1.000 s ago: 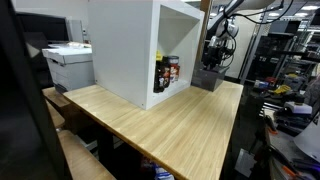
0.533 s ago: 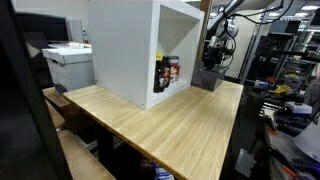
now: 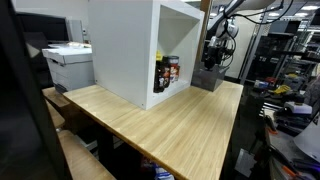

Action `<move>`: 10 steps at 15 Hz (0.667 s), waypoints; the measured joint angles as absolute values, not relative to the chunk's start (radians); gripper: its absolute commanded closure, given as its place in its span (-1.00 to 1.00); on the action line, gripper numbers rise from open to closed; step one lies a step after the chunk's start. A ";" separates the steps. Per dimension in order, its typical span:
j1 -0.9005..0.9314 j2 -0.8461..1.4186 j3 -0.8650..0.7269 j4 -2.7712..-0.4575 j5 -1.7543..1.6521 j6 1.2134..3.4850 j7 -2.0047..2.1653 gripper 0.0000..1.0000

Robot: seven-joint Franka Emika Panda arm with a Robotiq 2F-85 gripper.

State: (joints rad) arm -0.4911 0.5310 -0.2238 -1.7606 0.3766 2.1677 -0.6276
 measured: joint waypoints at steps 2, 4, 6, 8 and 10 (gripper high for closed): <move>-0.494 0.531 -0.221 -1.761 0.377 2.171 -0.628 0.95; -0.495 0.531 -0.221 -1.762 0.377 2.174 -0.628 0.95; -0.495 0.530 -0.221 -1.764 0.376 2.177 -0.628 0.95; -0.495 0.527 -0.221 -1.769 0.376 2.182 -0.628 0.95; -0.495 0.521 -0.221 -1.779 0.375 2.191 -0.628 0.95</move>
